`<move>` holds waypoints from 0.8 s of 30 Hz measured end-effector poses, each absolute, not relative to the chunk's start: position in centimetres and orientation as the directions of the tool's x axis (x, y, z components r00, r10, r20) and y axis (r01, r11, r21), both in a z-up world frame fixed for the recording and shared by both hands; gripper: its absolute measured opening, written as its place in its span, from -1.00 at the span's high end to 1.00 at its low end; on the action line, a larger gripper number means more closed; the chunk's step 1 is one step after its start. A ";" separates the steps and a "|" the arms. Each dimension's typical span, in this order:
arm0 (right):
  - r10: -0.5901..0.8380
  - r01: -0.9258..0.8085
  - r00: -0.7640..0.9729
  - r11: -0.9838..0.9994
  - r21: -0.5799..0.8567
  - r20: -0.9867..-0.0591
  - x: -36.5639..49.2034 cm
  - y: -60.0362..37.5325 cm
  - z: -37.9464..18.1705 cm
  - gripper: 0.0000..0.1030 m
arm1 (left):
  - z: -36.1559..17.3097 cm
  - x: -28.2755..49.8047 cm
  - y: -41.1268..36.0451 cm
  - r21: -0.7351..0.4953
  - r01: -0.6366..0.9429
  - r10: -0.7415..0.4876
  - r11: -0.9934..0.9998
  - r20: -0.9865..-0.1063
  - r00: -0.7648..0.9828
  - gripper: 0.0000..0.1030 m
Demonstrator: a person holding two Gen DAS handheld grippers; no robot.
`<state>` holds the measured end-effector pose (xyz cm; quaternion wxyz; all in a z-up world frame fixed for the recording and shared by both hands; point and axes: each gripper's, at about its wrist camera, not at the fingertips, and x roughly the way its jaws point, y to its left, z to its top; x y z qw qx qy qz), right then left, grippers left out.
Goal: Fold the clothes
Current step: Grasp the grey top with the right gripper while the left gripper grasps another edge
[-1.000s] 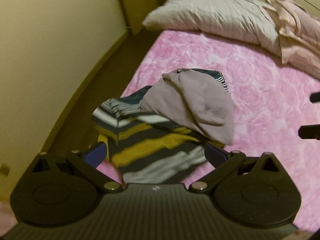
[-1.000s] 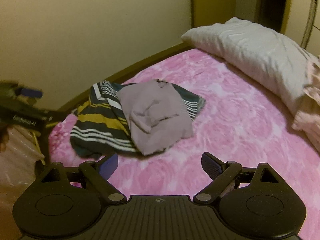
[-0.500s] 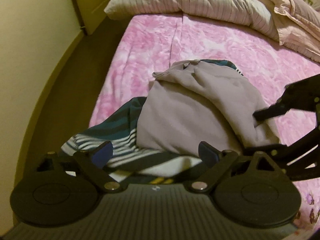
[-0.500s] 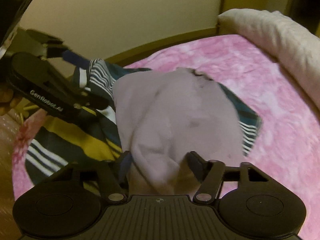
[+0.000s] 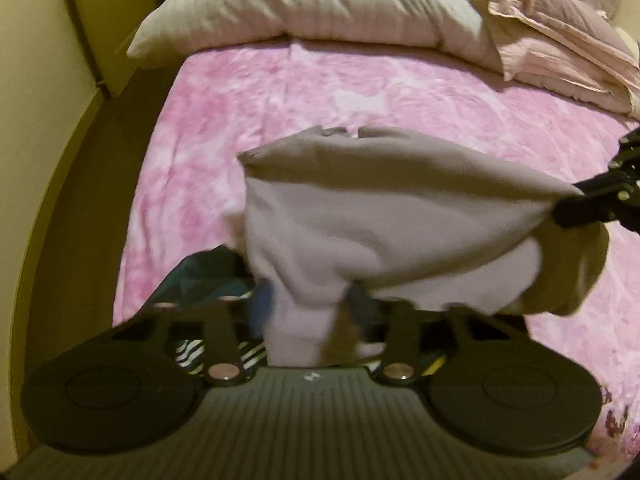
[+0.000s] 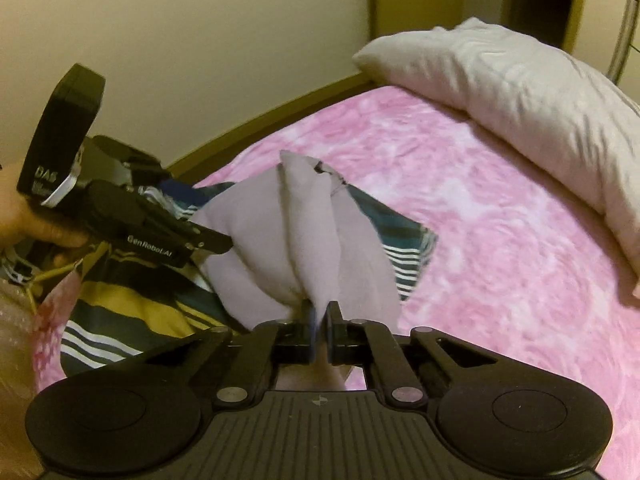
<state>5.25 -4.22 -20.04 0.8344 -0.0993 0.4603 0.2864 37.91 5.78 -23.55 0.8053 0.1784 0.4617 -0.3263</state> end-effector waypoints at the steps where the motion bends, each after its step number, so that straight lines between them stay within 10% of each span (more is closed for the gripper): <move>1: 0.386 -0.560 0.421 0.823 0.100 -0.821 5.2 -4.5 -19.8 0.99 | -23.1 37.5 5.2 0.003 0.698 -0.355 0.716 -0.860 0.367 0.91; 16: 0.191 -0.274 0.672 0.962 -0.002 -0.715 -7.0 -29.6 -7.5 0.99 | -8.7 19.4 -13.2 -0.029 0.832 -0.594 0.555 -0.713 0.371 1.00; 24: 0.010 -0.079 0.494 0.996 -0.033 -0.869 -23.0 -47.8 -11.5 0.77 | -15.9 -0.2 -27.2 -0.179 0.912 -0.555 0.369 -0.830 0.061 0.80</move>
